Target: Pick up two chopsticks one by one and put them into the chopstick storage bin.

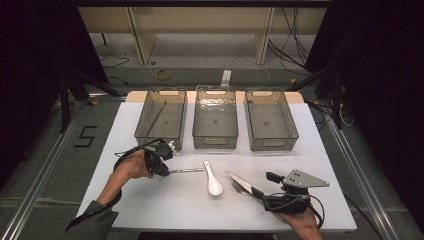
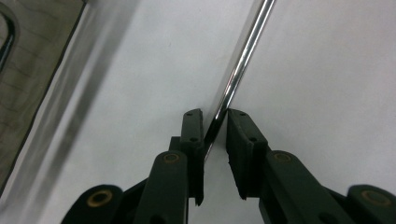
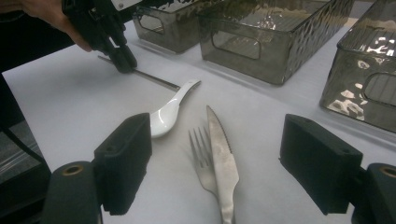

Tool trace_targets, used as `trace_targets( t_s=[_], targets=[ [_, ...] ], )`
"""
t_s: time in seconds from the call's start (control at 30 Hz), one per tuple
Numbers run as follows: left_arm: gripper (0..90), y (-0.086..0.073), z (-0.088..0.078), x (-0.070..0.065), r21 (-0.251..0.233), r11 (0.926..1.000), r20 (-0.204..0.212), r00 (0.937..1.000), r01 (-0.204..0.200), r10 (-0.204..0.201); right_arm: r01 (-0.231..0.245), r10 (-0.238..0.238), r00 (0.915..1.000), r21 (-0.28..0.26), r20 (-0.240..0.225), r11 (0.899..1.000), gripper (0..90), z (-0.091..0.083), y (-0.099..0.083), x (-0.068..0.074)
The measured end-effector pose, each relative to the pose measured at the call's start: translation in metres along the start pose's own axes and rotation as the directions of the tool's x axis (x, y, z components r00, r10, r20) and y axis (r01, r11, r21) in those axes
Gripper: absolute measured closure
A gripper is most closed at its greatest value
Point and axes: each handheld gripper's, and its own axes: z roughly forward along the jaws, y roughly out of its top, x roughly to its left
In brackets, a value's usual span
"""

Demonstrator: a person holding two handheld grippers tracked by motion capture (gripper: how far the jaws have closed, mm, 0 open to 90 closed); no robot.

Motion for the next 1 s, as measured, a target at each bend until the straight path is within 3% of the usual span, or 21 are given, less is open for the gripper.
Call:
trace_targets(
  t_s=[0.03, 0.27, 0.73, 0.8, 0.93, 1.0],
  targets=[
    [76.8, 0.0, -0.0009, 0.0007, 0.013, 0.9998, 0.0, 0.9998, -0.018, 0.018, 0.001, -0.001, 1.0, 0.001, 0.002, 1.0, 25.9, -0.0001, 0.0, -0.0001],
    [80.1, -0.0008, -0.0005, -0.0015, 0.006, 0.9996, 0.007, 0.9996, -0.027, 0.027, -0.003, 0.003, 1.0, -0.002, -0.001, 1.0, 25.8, 0.0, -0.0001, -0.0003],
    [85.1, -0.0011, -0.0004, -0.0019, 0.0, 0.9996, 0.019, 0.9994, -0.028, 0.028, 0.0, 0.0, 1.0, 0.001, -0.002, 1.0, 25.9, -0.0003, 0.0001, -0.0002],
    [85.1, -0.0009, -0.0013, -0.0026, 0.008, 0.9986, 0.009, 0.9986, -0.052, 0.052, -0.001, 0.001, 1.0, 0.001, -0.002, 1.0, 25.9, -0.0004, 0.0002, -0.0003],
    [85.1, -0.0014, -0.0034, -0.0009, -0.01, 0.9998, -0.003, 0.9999, -0.017, 0.017, -0.004, 0.004, 1.0, 0.001, -0.002, 1.0, 25.9, -0.0005, 0.0002, -0.0005],
    [85.2, -0.0024, -0.0077, 0.0008, -0.022, 0.9995, -0.007, 0.9997, -0.022, 0.022, -0.008, 0.008, 1.0, 0.001, 0.001, 1.0, 25.9, -0.0007, 0.0002, -0.0006]
  ],
)
